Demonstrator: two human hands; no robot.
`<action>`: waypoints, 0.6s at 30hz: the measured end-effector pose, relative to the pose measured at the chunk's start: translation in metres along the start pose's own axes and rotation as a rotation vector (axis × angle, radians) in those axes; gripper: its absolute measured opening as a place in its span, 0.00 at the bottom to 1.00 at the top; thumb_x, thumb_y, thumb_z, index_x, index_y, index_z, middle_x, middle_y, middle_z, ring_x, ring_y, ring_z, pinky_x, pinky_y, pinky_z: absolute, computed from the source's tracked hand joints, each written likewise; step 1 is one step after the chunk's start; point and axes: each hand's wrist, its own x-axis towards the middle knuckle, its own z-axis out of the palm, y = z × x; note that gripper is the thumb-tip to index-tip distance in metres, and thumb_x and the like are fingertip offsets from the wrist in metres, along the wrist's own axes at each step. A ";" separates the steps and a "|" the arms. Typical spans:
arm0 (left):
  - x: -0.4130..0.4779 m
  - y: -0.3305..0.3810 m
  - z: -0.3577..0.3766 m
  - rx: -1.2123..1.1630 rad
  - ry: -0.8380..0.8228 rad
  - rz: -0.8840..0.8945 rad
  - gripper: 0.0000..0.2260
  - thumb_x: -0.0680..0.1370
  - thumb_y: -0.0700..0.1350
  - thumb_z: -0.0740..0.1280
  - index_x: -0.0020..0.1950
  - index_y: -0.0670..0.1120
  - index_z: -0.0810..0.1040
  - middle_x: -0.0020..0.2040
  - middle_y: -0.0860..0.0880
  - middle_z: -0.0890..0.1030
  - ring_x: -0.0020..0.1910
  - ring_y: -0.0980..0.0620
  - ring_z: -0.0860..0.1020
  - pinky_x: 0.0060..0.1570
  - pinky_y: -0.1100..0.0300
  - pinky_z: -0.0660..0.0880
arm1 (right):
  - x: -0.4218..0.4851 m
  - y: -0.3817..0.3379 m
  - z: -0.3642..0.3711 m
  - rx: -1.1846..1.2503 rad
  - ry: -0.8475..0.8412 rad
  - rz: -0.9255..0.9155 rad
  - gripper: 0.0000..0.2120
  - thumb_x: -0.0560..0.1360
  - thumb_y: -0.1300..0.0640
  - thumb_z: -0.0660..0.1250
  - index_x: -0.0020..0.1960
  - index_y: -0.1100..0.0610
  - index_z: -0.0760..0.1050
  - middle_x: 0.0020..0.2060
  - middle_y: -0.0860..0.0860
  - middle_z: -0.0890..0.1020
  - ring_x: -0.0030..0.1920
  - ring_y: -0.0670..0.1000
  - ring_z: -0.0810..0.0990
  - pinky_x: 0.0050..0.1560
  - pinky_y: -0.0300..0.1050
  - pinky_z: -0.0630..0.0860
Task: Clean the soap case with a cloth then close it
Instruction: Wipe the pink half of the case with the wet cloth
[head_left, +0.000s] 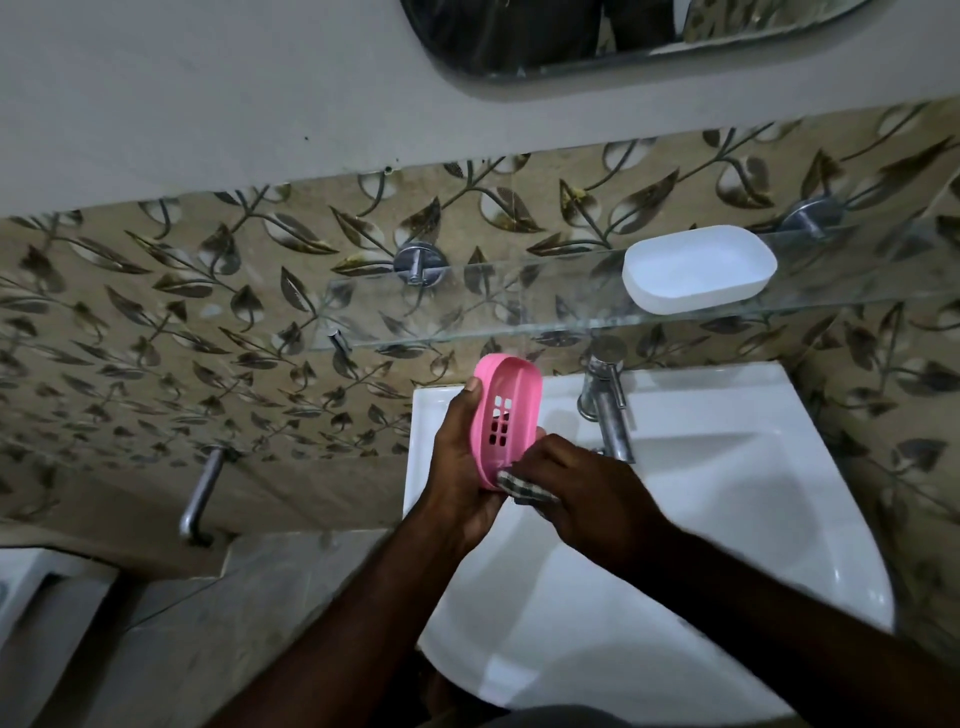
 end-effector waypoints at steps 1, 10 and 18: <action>0.000 -0.001 0.000 -0.022 0.002 0.003 0.37 0.68 0.62 0.71 0.65 0.36 0.75 0.48 0.37 0.79 0.42 0.43 0.81 0.42 0.53 0.80 | 0.001 0.002 -0.002 -0.042 -0.009 -0.010 0.11 0.74 0.51 0.62 0.55 0.45 0.75 0.48 0.48 0.78 0.41 0.54 0.81 0.32 0.49 0.78; 0.003 0.004 -0.022 0.051 -0.124 -0.128 0.40 0.69 0.70 0.64 0.66 0.39 0.76 0.67 0.30 0.72 0.68 0.30 0.68 0.70 0.37 0.61 | -0.011 -0.002 0.006 -0.249 -0.073 -0.076 0.15 0.69 0.60 0.68 0.52 0.45 0.78 0.42 0.47 0.78 0.39 0.52 0.79 0.28 0.44 0.72; -0.008 0.004 -0.023 -0.114 -0.314 -0.144 0.38 0.60 0.63 0.77 0.57 0.36 0.82 0.55 0.34 0.82 0.51 0.36 0.83 0.49 0.43 0.81 | -0.002 -0.001 -0.026 0.982 0.130 0.616 0.04 0.73 0.61 0.72 0.48 0.60 0.81 0.42 0.59 0.86 0.43 0.58 0.84 0.47 0.55 0.80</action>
